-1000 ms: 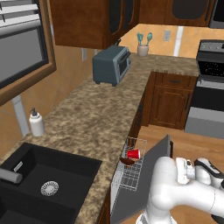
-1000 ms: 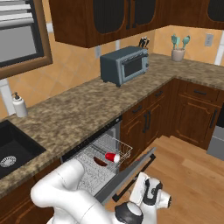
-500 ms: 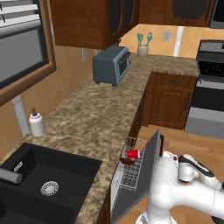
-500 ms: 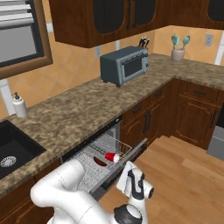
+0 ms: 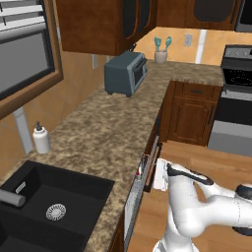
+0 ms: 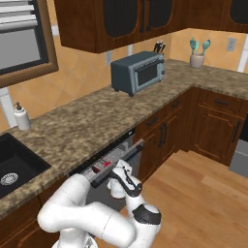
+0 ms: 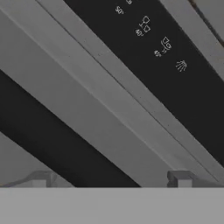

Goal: Pick up the cup and bowl from the counter, place them in the dishwasher, and close the dishwasher door.

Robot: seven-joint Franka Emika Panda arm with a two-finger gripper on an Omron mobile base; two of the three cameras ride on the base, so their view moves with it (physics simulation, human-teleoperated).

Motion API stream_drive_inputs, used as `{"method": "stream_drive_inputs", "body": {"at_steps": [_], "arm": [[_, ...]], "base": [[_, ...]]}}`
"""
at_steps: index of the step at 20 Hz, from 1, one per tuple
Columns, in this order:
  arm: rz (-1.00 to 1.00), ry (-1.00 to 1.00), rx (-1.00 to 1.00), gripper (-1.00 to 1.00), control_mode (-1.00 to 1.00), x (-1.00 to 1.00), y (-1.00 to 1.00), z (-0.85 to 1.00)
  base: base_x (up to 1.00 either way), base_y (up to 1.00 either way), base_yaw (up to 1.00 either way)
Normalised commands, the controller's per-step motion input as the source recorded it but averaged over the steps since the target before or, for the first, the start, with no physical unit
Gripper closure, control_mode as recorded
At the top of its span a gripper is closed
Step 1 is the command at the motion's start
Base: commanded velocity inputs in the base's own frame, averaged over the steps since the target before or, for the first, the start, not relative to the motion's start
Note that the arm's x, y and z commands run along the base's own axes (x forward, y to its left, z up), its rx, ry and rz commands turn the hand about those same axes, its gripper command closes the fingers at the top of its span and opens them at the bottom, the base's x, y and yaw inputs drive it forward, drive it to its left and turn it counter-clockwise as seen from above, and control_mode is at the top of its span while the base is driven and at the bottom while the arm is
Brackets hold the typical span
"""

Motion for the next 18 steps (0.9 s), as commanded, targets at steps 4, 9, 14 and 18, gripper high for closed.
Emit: {"method": "stream_drive_inputs", "body": {"at_steps": [4,9,14,18], "arm": [[0.01,0.0,0.1,-1.0,-1.0,0.88,1.0,-0.84],[0.05,0.0,0.15,-1.0,-1.0,0.45,0.92,-0.85],[0.06,0.0,0.19,-1.0,-1.0,0.28,0.76,-0.69],[0.13,0.0,0.13,-1.0,-1.0,0.38,0.29,-0.02]], "base": [[0.0,0.0,0.0],[0.0,0.0,0.0],[0.0,0.0,0.0],[0.0,0.0,0.0]]}}
